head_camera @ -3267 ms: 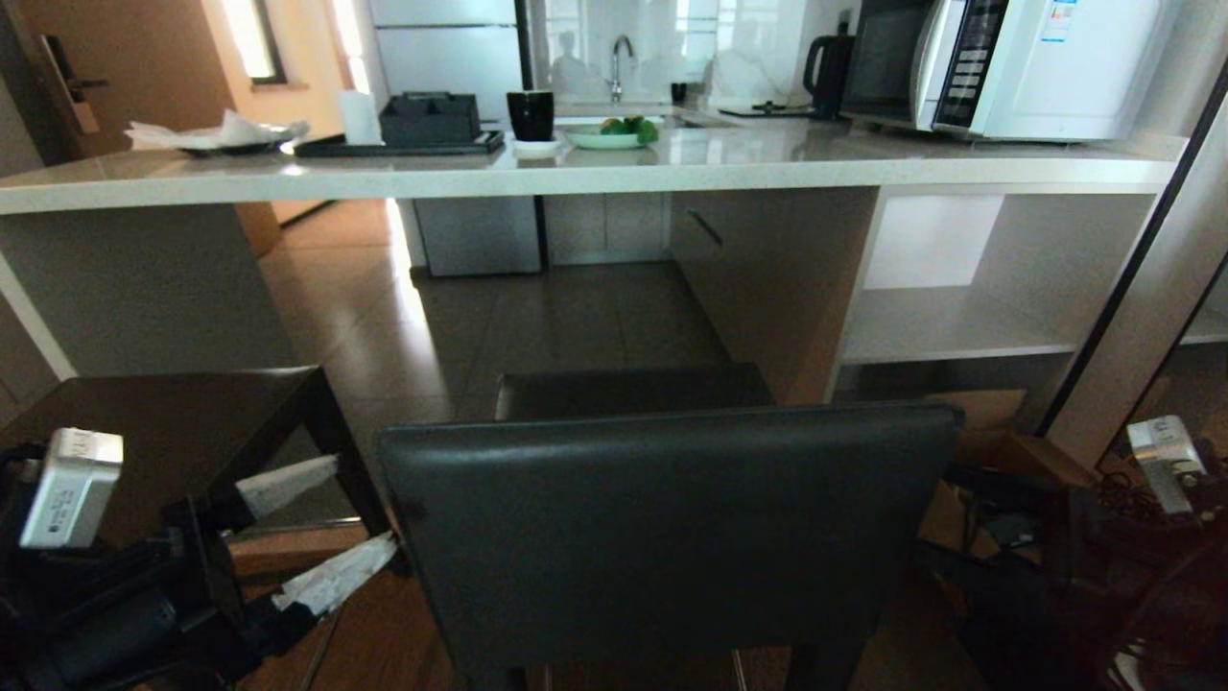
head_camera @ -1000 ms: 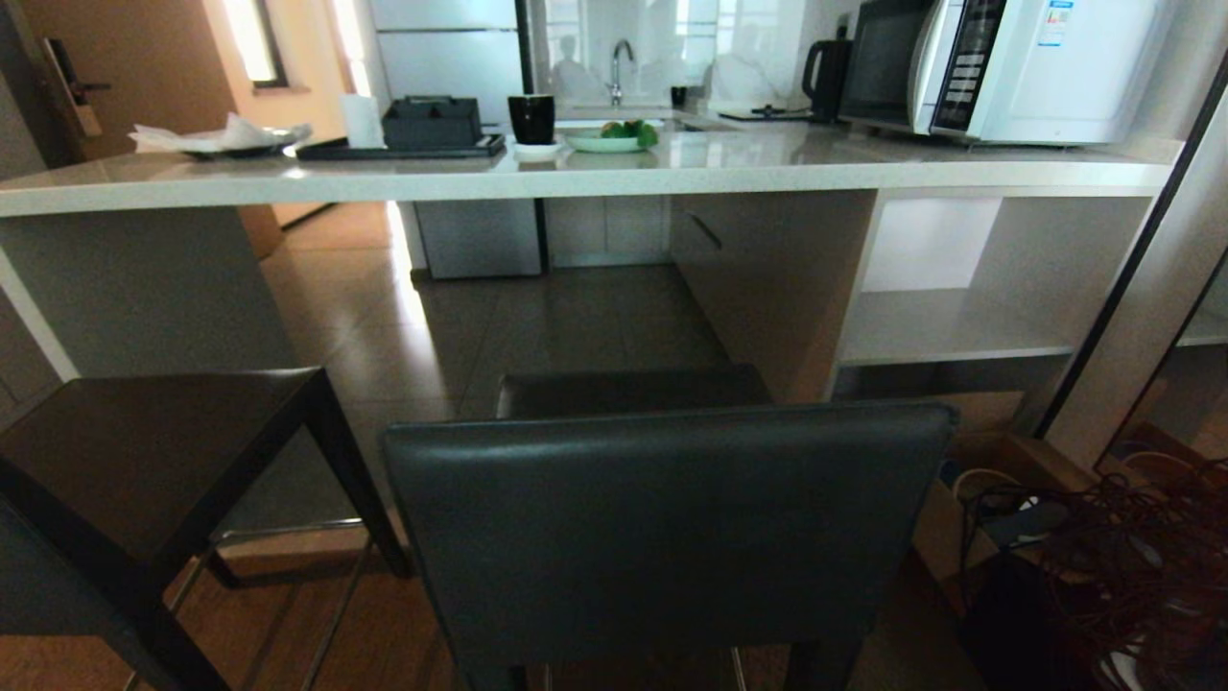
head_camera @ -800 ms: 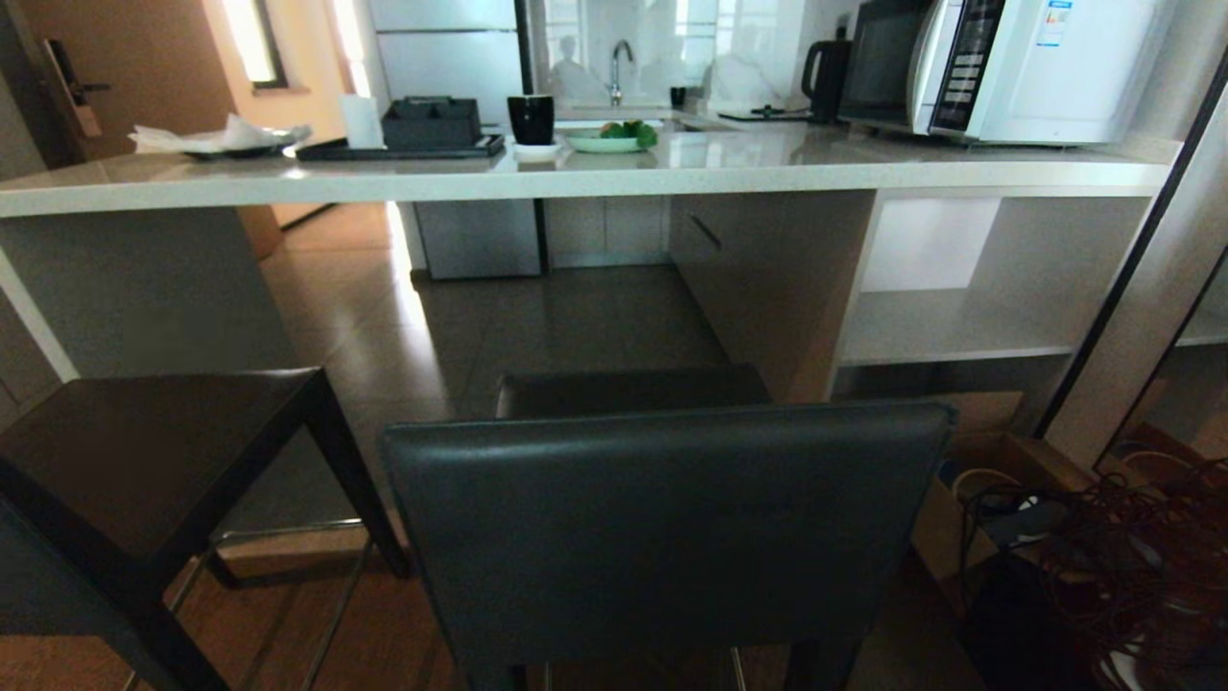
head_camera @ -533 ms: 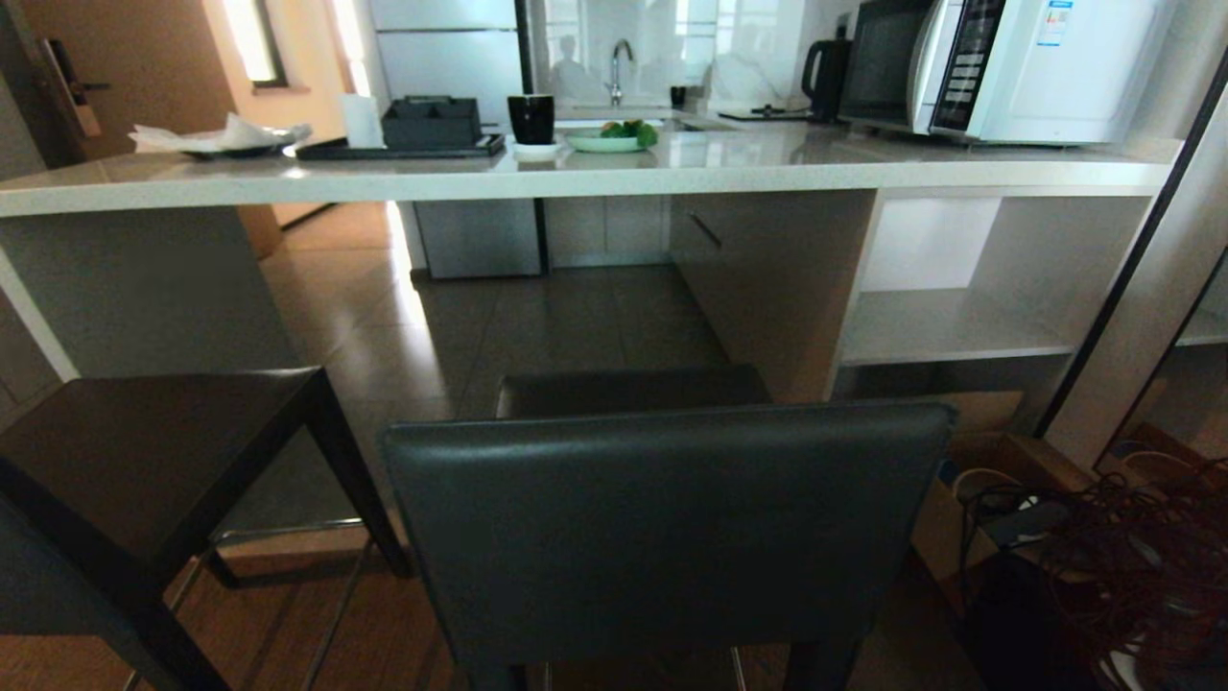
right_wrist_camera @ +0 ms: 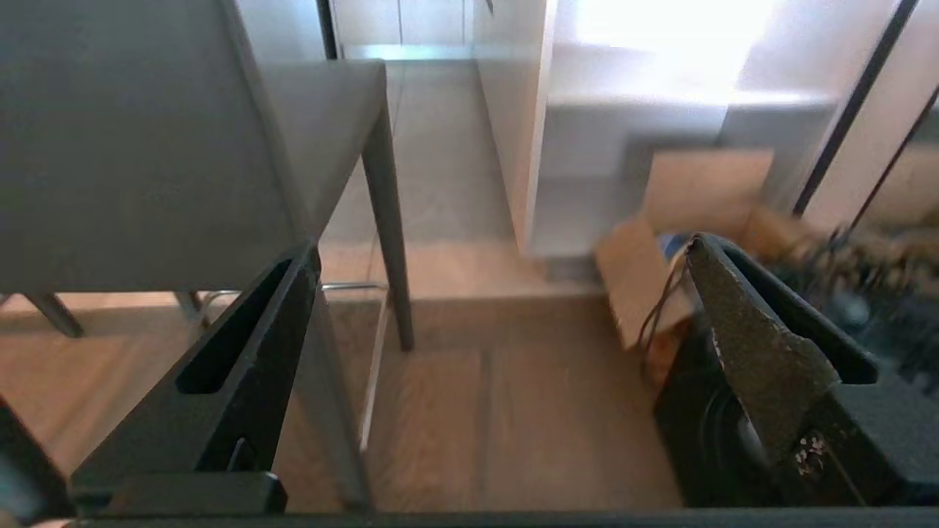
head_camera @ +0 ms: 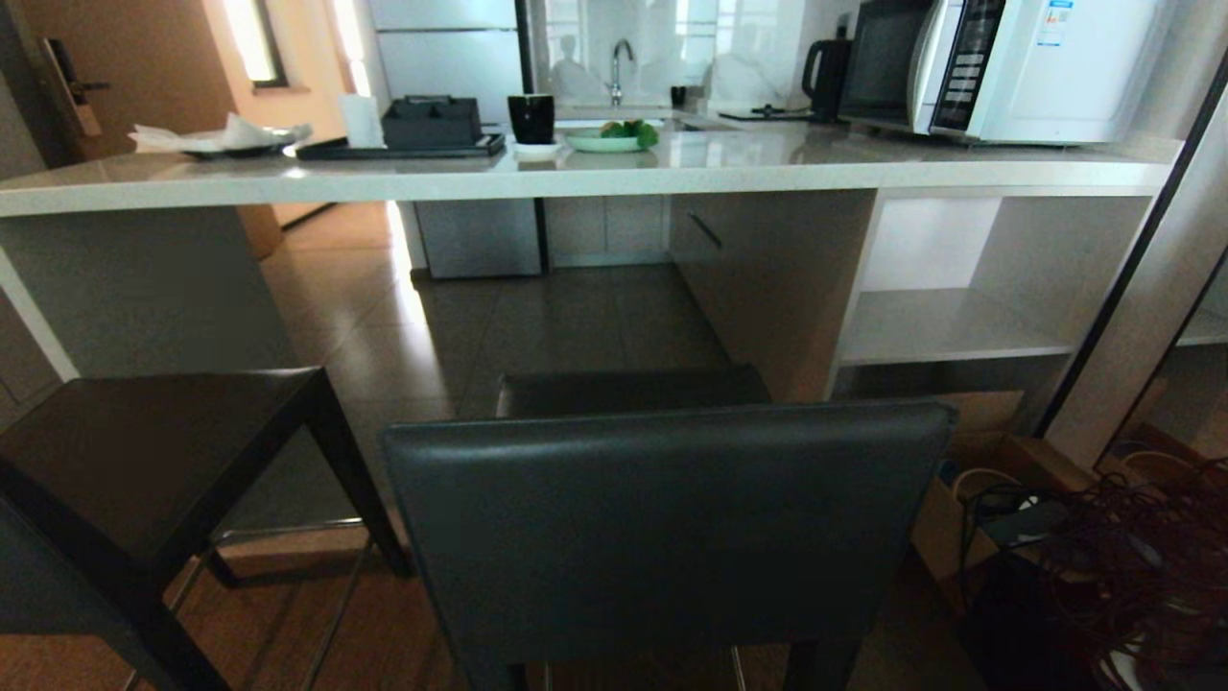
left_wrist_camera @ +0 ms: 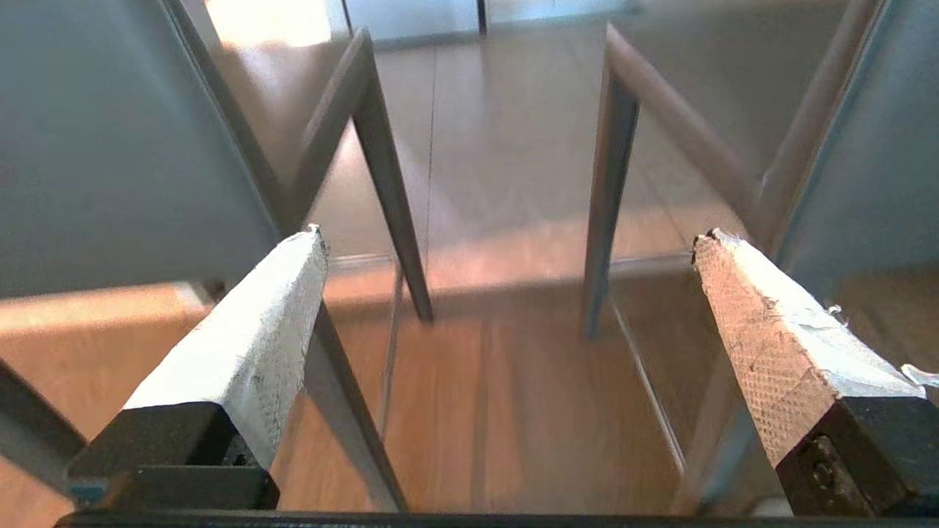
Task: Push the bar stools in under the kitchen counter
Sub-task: Push the gray chair back under the dining table
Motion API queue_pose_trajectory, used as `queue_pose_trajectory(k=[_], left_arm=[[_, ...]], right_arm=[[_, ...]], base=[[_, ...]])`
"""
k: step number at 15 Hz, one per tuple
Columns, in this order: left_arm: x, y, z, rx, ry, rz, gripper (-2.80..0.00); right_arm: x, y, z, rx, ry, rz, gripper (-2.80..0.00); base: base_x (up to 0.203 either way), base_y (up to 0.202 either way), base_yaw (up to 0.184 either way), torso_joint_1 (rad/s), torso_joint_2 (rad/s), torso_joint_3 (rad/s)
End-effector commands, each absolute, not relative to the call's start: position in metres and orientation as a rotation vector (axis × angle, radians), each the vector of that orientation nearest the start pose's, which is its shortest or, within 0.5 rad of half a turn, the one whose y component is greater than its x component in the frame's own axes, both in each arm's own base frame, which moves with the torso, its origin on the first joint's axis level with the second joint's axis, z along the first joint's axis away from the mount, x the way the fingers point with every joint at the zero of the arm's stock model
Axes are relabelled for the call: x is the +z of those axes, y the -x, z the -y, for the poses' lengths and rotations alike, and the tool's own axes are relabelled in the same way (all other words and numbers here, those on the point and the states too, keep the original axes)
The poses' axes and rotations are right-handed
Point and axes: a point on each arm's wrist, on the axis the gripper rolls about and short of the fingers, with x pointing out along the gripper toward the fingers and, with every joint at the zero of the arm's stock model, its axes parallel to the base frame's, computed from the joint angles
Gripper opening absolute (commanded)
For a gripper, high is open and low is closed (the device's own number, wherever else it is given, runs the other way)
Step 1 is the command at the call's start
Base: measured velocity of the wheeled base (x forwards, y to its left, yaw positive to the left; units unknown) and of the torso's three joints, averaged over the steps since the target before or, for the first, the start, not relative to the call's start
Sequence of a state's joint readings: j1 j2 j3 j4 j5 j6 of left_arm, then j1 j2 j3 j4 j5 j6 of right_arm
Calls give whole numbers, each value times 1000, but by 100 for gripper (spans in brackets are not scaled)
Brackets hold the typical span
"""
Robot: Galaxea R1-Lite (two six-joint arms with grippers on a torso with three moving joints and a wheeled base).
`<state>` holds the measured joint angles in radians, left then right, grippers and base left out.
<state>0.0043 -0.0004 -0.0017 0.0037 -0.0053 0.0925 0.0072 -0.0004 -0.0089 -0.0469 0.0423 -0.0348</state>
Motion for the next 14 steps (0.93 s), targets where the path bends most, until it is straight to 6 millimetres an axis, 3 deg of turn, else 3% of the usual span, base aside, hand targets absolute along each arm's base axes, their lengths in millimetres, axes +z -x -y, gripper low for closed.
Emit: queue_pose_trajectory(k=[1, 4, 8, 11, 14], left_arm=[[75, 23, 0, -3, -90, -1, 0], [75, 23, 0, 1, -72, -2, 0], [75, 23, 0, 1, -52, -2, 0], [75, 23, 0, 4, -48, -5, 0], [75, 23, 0, 3, -34, -3, 0]], right_arm=[[78, 23, -1, 46, 1, 22, 0], [78, 24, 0, -7, -35, 4, 0], [74, 24, -1, 39, 134, -33, 0], [76, 23, 0, 3, -6, 3, 0], [76, 23, 0, 2, -6, 5, 0]], base=[[0, 0, 0, 0, 0, 0], [0, 0, 0, 0, 0, 0], [0, 0, 0, 0, 0, 0], [0, 0, 0, 0, 0, 0], [0, 0, 0, 0, 0, 0]])
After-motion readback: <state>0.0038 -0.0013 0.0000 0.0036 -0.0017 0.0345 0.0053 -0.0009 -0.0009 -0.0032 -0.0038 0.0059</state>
